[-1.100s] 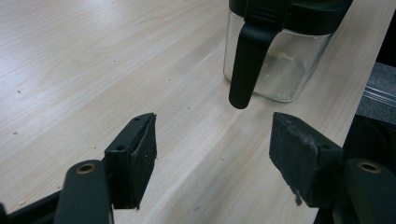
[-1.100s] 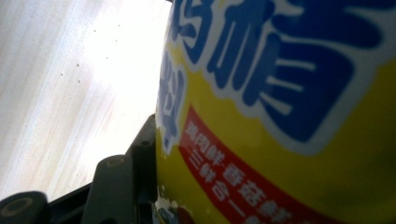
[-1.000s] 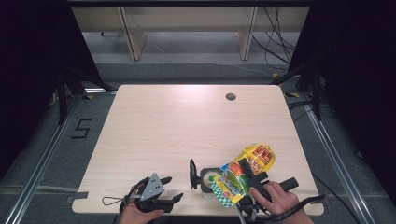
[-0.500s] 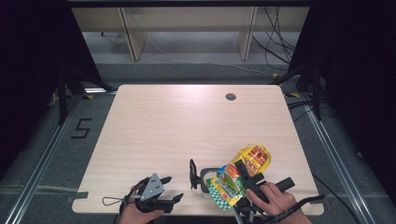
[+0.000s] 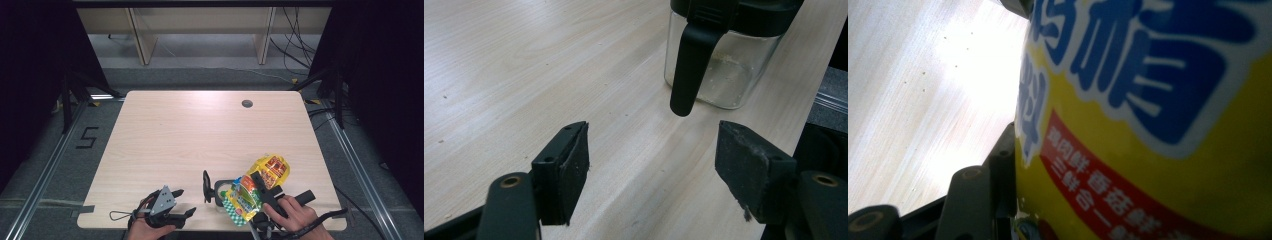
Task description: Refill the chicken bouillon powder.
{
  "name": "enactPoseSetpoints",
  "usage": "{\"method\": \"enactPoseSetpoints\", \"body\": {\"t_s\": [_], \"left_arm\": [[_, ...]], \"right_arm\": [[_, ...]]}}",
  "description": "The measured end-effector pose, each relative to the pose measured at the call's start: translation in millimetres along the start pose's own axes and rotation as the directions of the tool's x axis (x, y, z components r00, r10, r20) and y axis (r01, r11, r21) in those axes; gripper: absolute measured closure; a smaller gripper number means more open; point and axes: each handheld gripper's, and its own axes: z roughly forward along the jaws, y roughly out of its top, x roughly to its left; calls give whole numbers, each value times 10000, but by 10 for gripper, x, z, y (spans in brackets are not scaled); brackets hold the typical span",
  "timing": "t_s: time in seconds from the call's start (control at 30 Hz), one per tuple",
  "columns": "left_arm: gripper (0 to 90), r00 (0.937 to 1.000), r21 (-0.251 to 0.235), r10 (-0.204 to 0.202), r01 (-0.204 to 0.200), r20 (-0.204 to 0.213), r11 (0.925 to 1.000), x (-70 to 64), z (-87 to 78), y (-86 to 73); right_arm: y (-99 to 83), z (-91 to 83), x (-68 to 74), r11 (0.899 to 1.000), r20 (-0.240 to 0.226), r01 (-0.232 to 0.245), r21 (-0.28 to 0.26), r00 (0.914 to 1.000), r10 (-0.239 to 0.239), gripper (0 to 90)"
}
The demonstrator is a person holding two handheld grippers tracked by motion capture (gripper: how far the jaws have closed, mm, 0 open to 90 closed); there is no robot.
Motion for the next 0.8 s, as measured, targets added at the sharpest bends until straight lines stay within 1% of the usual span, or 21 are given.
{"method": "enactPoseSetpoints", "body": {"t_s": [0.07,0.1,0.13,0.17,0.2,0.23,0.27,0.3,0.37,0.4,0.43,0.47,0.5,0.53,0.57,0.6,0.63,0.67,0.73,0.77,0.8], "left_arm": [[296,10000,-33,39,-39,-66,10000,-2,8,-4],[297,9998,-39,-201,201,-45,9998,-17,10,-12],[296,9998,-83,-172,172,-68,9998,-19,9,-12],[296,9998,-10,-170,170,-46,9999,-13,4,-6],[297,10000,-16,46,-46,-1,10000,2,5,0],[297,9999,0,103,-103,1,9999,5,8,0],[297,10000,19,-36,36,-47,10000,-8,10,-5],[297,9997,29,-234,234,-73,9997,-23,8,-12],[297,9999,-42,-157,157,-25,9999,-17,8,-7],[297,10000,9,-87,88,-34,10000,-7,7,-3],[297,10000,-29,80,-81,-50,10000,0,10,-2],[297,9996,-27,-289,289,-48,9996,-26,9,-10],[297,9999,-46,-155,155,-17,9999,-17,9,-10],[297,9996,-51,-275,275,3,9996,-22,12,-11],[296,9999,-8,-115,115,-3,9999,-9,13,-7],[297,10000,18,-67,67,8,10000,-6,19,-7],[296,9997,17,-242,242,-35,9997,-20,21,-13],[296,9996,-23,-287,287,10,9996,-27,22,-14],[296,9998,-68,-218,218,-24,9997,-21,14,-7],[296,9998,-2,-201,201,-3,9998,-14,11,-5],[296,9999,-12,-90,90,-57,10000,-8,13,-6]], "right_arm": [[-6,-7,12,9998,-25,-156,105,9999,157,447],[-8,0,1,10000,43,4,23,10000,-4,447],[-9,4,-7,9999,59,118,-33,9999,-118,447],[-11,-26,47,9971,96,-677,356,9977,674,447],[-2,-74,139,9754,178,-1940,1049,9810,1932,447],[-16,-45,94,9900,32,-1213,719,9926,1214,447],[-17,-30,68,9953,-4,-831,497,9965,832,447],[-14,-3,10,10000,58,2,63,10000,-3,447],[-13,1,4,10000,35,70,0,10000,-70,447],[-14,-2,7,10000,26,15,23,10000,-15,447],[-17,-3,6,10000,-13,30,49,10000,-30,447],[-21,1,0,9998,45,187,45,9998,-188,447],[-25,2,-6,9995,11,299,44,9996,-299,447],[-27,-32,64,9960,25,-696,568,9976,695,447],[-25,-60,127,9840,120,-1471,1003,9891,1467,447],[-27,-59,133,9831,159,-1520,1018,9884,1512,447],[-32,-22,66,9964,114,-627,576,9980,621,448],[-30,-12,48,9980,105,-433,471,9990,428,447],[-25,-13,47,9981,144,-444,432,9989,438,448],[-25,10,3,9997,133,243,92,9996,-244,448],[-21,23,-22,9980,117,623,-115,9980,-622,449]]}}
